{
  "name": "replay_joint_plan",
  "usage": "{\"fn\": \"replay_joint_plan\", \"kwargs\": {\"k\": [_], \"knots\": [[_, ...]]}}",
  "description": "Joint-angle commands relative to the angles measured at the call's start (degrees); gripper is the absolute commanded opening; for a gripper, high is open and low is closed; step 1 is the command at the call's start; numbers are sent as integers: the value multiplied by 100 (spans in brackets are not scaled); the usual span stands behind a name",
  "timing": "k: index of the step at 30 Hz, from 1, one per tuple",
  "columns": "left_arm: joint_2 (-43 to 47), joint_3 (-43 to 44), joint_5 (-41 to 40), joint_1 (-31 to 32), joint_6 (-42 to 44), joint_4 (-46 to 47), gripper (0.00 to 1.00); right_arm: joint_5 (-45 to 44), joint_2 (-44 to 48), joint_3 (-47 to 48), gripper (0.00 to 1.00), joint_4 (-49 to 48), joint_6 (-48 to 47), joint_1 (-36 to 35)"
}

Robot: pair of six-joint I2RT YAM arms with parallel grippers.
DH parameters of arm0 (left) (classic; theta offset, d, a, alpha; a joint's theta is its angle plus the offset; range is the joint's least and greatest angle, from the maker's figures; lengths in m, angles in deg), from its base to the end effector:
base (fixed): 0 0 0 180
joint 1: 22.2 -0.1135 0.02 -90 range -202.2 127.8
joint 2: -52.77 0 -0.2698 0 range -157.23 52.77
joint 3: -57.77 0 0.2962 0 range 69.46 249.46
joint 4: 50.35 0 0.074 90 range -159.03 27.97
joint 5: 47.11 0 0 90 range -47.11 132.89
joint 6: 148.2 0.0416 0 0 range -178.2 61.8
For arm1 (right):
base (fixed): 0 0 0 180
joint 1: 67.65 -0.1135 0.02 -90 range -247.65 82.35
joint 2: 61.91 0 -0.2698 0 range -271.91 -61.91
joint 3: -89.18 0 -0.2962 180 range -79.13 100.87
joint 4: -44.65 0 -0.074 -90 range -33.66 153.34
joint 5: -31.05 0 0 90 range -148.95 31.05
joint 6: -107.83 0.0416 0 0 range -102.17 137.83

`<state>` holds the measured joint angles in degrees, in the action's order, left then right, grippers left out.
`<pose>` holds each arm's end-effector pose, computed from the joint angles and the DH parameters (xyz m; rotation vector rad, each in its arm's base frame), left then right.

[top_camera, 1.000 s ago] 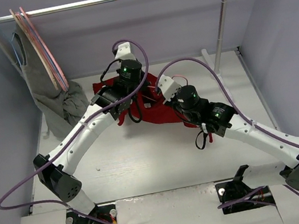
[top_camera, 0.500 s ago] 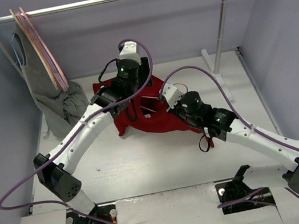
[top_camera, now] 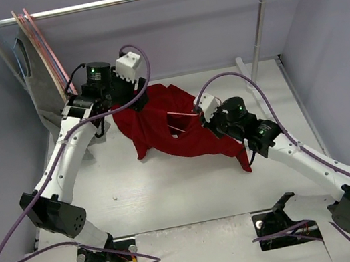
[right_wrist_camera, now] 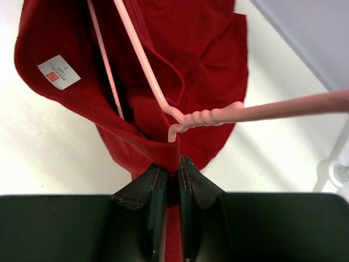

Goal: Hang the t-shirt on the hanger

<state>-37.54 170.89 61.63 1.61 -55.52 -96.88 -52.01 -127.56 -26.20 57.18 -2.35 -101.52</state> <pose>0.3590 -0.1730 0.4525 0.6658 1.8912 -0.5620 0.2604 0.1808 0.3269 -0.9006 1.5752 0.2792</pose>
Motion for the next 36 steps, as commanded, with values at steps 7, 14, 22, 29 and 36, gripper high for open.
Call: {"fn": "replay_joint_plan", "kwargs": {"k": [7, 14, 22, 29, 36], "knots": [[-154, 844, 1668, -17, 2613, -1797, 61, 1037, 8, 578, 0, 108, -275, 73], [-269, 484, 1879, -8, 2958, -2070, 61, 1204, 70, 675, 0, 302, -337, 73], [-225, 141, 1975, 18, 3063, -1754, 61, 1406, 8, 789, 0, 399, -328, 73], [-233, -255, 2265, 264, 3107, -1569, 61, 1538, -45, 860, 0, 417, -319, 73], [-233, -571, 2415, 378, 3116, -1419, 35, 1539, -9, 895, 0, 434, -372, 73]]}}
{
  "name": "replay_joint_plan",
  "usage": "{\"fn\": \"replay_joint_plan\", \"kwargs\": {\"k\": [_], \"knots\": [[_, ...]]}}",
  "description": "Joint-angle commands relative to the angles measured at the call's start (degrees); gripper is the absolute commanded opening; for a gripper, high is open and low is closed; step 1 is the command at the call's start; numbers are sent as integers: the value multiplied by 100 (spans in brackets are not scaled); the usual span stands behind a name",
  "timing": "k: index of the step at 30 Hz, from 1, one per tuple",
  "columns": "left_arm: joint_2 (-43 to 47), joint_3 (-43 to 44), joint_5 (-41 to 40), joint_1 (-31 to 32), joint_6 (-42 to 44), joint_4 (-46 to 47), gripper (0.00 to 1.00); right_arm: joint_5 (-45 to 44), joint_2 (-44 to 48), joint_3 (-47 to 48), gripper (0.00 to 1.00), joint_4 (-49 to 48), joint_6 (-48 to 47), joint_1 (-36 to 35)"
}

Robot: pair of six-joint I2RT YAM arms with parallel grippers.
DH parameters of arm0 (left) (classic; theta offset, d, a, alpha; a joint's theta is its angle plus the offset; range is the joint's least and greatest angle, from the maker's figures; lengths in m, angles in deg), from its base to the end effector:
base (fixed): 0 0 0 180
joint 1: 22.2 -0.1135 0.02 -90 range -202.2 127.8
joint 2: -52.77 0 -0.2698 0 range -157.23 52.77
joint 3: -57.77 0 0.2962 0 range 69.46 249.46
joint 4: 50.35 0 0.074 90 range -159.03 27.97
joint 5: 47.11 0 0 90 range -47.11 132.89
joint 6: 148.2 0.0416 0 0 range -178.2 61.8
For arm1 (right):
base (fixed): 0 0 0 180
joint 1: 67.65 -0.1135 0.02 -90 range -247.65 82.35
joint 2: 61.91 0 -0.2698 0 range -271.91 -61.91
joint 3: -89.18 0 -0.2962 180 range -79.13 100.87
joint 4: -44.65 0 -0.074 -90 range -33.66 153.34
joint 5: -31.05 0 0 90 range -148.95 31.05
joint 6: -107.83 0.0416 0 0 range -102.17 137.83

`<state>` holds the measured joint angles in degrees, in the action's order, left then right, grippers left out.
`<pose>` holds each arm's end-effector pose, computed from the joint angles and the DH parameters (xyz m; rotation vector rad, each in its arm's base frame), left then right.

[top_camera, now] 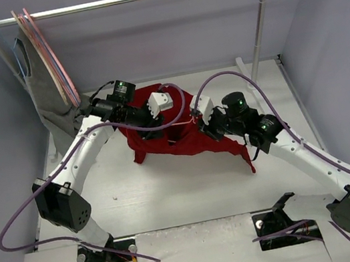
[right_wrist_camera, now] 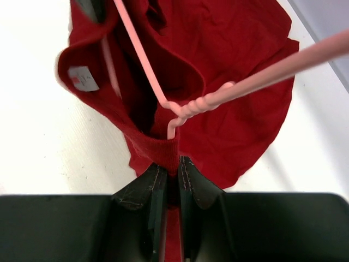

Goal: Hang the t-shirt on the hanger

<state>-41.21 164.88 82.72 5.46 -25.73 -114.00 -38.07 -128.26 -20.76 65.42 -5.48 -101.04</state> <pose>0.3371 -0.2068 0.3682 1.4195 1.8518 -0.8027 0.2551 0.1859 0.3467 -1.1042 1.5139 0.4614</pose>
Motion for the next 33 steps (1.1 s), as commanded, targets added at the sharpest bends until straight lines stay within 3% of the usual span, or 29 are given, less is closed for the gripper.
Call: {"fn": "replay_joint_plan", "kwargs": {"k": [1, 6, 9, 11, 13, 18, 19, 22, 27, 33], "knots": [[160, 38, 297, -6, 111, 353, 24, 118, 52, 359, 0, -372, -68, 25], [239, 328, 288, -15, 76, 407, 0, -67, 43, 456, 0, -284, -191, 51], [353, 583, 288, -15, -29, 529, 0, -190, 8, 657, 1, -197, -270, 200], [476, 627, 350, -15, -187, 713, 0, -286, -27, 824, 11, -48, -323, 306], [748, 575, 323, -15, -302, 1169, 0, -348, -89, 1122, 14, 76, -437, 385], [1459, 188, 34, -15, -767, 2399, 0, -725, -133, 1537, 44, 313, -622, 737], [1513, 214, -28, -24, -838, 2454, 0, -796, -133, 1668, 54, 340, -622, 789], [1610, 407, -308, -24, -1014, 2533, 0, -963, -63, 1896, 68, 463, -596, 1070], [1497, 811, -1187, -24, -1347, 2779, 0, -1366, 148, 2292, 78, 288, -350, 1247], [1119, 2523, -1908, -15, -1989, 2938, 0, -1938, 297, 2776, 81, -108, -68, 1247]]}}
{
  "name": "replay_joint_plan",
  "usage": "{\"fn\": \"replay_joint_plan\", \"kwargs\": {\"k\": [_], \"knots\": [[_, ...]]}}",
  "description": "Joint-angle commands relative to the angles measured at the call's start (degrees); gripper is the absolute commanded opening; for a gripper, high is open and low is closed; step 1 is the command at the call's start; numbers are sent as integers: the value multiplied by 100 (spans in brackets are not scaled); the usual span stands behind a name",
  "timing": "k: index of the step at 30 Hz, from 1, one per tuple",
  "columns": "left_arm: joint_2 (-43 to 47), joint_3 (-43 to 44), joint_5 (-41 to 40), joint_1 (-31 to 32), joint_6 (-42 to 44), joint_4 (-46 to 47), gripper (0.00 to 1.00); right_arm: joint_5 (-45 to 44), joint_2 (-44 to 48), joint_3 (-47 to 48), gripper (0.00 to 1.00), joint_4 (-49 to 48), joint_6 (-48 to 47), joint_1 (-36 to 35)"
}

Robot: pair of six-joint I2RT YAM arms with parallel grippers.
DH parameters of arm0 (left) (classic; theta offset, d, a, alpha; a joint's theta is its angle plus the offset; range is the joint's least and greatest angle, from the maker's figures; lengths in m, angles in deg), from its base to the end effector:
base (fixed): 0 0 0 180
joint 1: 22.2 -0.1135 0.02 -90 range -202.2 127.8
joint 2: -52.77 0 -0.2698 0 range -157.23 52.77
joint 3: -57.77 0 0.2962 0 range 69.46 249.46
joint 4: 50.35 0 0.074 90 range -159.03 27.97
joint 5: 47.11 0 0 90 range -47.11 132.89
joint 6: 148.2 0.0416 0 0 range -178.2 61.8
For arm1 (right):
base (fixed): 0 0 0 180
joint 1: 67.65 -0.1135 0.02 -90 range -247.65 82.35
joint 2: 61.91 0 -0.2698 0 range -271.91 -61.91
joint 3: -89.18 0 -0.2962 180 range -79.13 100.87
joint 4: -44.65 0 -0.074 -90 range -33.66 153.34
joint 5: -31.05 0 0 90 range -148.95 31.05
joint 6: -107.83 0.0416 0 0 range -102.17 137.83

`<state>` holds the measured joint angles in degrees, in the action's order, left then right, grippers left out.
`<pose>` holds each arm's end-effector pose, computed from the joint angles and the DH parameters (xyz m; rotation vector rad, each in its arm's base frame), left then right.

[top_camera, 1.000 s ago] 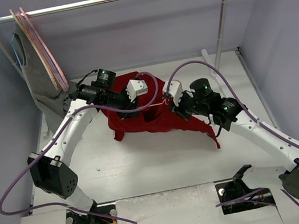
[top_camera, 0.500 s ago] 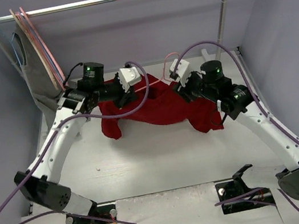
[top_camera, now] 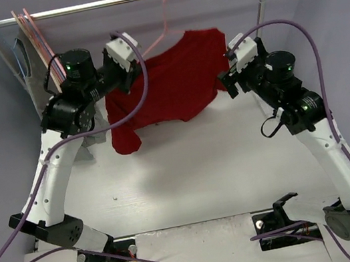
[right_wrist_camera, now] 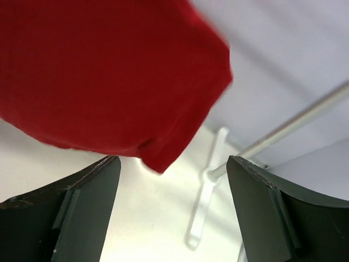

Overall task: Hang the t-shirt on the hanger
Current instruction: Place the T-shirt on the hanger, then place the hanger at the clothesline.

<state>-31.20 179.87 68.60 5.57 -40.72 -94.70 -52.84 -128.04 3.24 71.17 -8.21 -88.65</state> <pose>0.2884 -0.1723 0.5526 0.9521 1.4013 -0.5107 0.2671 0.1073 0.5018 -0.6936 1.3821 0.0127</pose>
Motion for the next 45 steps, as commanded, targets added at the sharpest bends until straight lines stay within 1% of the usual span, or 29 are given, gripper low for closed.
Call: {"fn": "replay_joint_plan", "kwargs": {"k": [1, 2, 3, 5, 6, 7, 9, 11, 13, 15, 16, 17, 18, 19, 20, 21, 23, 24, 25, 26, 27, 28, 29, 30, 31, 36, 37, 39, 45], "knots": [[74, 1601, -558, -26, -569, 982, 0, -592, 319, 359, 82, -779, 222, 8], [12, 1867, -637, -17, -657, 929, 0, -907, 416, 263, 82, -1023, 275, 8], [-6, 2114, -655, -17, -692, 911, 0, -910, 460, 210, 82, -1130, 293, 8], [11, 2623, -673, -17, -841, 885, 0, -1234, 574, 105, 82, -1367, 345, 8], [38, 2687, -638, -17, -877, 885, 0, -1322, 592, -9, 82, -1421, 415, 8], [73, 2679, -603, -17, -921, 902, 0, -1392, 610, -54, 82, -1421, 442, 8], [213, 2416, -813, -26, -1079, 955, 0, -1428, 619, -220, 82, -1482, 521, 8], [301, 2179, -840, -26, -1219, 806, 0, -1481, 619, -352, 82, -1624, 591, 8], [337, 2099, -936, -26, -1378, 613, 0, -1507, 645, -554, 83, -1650, 679, 8], [267, 2107, -1094, -26, -1414, 131, 0, -1578, 680, -686, 83, -1667, 723, 8], [153, 2186, -895, -26, -1431, -454, 0, -1578, 680, -765, 83, -1633, 749, 8], [135, 2239, -562, -26, -1422, -695, 0, -1569, 689, -783, 83, -1606, 758, 8], [169, 2152, -63, -43, -1414, -854, 0, -1569, 698, -801, 83, -1589, 767, 16], [300, 2003, 838, -61, -1370, -925, 0, -1578, 706, -845, 83, -1580, 759, 8], [380, 1845, 1135, -79, -1361, -891, 0, -1578, 698, -863, 83, -1580, 759, 8], [407, 1696, 1190, -87, -1335, -908, 0, -1578, 698, -871, 83, -1571, 759, 8], [276, 1886, 1277, -87, -1247, -1416, 0, -1560, 707, -907, 83, -1571, 767, 8], [214, 2018, 1122, -87, -1212, -1670, 0, -1560, 707, -915, 83, -1571, 767, 8], [205, 1967, 607, -87, -1281, -1682, 0, -1569, 689, -924, 83, -1553, 776, 8], [214, 1897, -1043, -87, -1290, -1673, 0, -1569, 689, -924, 82, -1545, 802, 16], [170, 1836, -1799, -87, -1317, -1638, 0, -1552, 689, -924, 83, -1536, 820, 8], [126, 1818, -2372, -87, -1282, -1638, 0, -1525, 689, -924, 83, -1527, 829, 8], [74, 1861, -2744, -87, -1308, -1655, 0, -1499, 680, -916, 82, -1518, 872, 8], [30, 1887, -3000, -87, -1325, -1673, 0, -1481, 671, -907, 82, -1501, 899, 8], [3, 1827, -3089, -87, -1474, -1542, 0, -1481, 654, -898, 82, -1501, 925, 8], [47, 1492, -3555, -87, -1659, -839, 0, -1411, 671, -889, 82, -1501, 1031, 8], [-23, 1501, -3721, -87, -1651, -786, 0, -1402, 680, -880, 82, -1344, 1040, 16], [-137, 1659, -3898, -87, -1659, -681, 0, -1393, 706, -915, 82, -1333, 1066, 8], [-840, 2186, -4636, -96, -1387, -373, 0, -1437, 759, -889, 82, -1255, 1075, 8]]}}
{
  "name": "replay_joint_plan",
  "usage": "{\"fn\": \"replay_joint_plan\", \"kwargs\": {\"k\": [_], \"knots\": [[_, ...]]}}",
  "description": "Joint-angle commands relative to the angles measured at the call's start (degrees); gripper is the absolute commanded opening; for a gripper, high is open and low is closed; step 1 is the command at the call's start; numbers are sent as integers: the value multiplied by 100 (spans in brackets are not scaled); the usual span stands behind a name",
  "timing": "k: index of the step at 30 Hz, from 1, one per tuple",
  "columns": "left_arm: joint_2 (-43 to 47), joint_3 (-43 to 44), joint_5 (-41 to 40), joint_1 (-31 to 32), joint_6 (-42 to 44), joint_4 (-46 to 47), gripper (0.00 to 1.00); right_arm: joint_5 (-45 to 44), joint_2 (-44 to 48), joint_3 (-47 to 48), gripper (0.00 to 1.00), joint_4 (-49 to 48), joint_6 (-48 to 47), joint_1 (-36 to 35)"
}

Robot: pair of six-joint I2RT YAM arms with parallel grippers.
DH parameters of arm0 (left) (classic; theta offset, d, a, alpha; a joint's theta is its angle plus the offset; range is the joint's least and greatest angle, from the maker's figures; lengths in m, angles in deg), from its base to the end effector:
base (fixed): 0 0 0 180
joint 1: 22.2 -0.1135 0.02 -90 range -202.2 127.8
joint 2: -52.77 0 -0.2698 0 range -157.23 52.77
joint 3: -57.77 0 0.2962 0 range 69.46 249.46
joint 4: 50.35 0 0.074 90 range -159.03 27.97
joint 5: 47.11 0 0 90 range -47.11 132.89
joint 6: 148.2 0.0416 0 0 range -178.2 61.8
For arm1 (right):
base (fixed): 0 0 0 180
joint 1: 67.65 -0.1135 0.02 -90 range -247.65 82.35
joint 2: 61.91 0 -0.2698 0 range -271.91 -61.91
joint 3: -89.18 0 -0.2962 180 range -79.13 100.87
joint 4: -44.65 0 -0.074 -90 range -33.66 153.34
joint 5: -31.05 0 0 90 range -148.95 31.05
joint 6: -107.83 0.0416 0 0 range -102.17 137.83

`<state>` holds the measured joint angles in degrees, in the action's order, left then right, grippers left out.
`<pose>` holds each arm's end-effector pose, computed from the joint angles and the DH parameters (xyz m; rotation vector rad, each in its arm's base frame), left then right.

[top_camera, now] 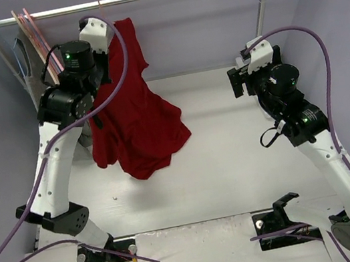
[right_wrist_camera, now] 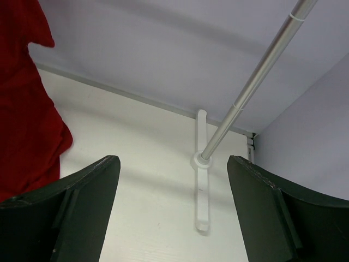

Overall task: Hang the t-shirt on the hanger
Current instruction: Place the hanger at the clothesline.

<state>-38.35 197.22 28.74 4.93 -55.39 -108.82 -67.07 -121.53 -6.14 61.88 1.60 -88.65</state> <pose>0.3026 -0.1436 0.5844 0.2739 1.7216 -0.0953 0.2504 0.0898 0.4874 -0.3464 1.3932 -0.0332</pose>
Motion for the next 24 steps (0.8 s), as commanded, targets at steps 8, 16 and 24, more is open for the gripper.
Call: {"fn": "replay_joint_plan", "kwargs": {"k": [8, 16, 24], "knots": [[-644, 688, -905, -138, 132, 1365, 0, -5, 213, -30, 82, -159, 146, 8], [-830, 179, -554, -367, -219, 1576, 0, 30, 389, -250, 82, 17, 217, 8], [-452, -322, -307, -402, -509, 1331, 49, 74, 504, -470, 82, 149, 313, 8]]}}
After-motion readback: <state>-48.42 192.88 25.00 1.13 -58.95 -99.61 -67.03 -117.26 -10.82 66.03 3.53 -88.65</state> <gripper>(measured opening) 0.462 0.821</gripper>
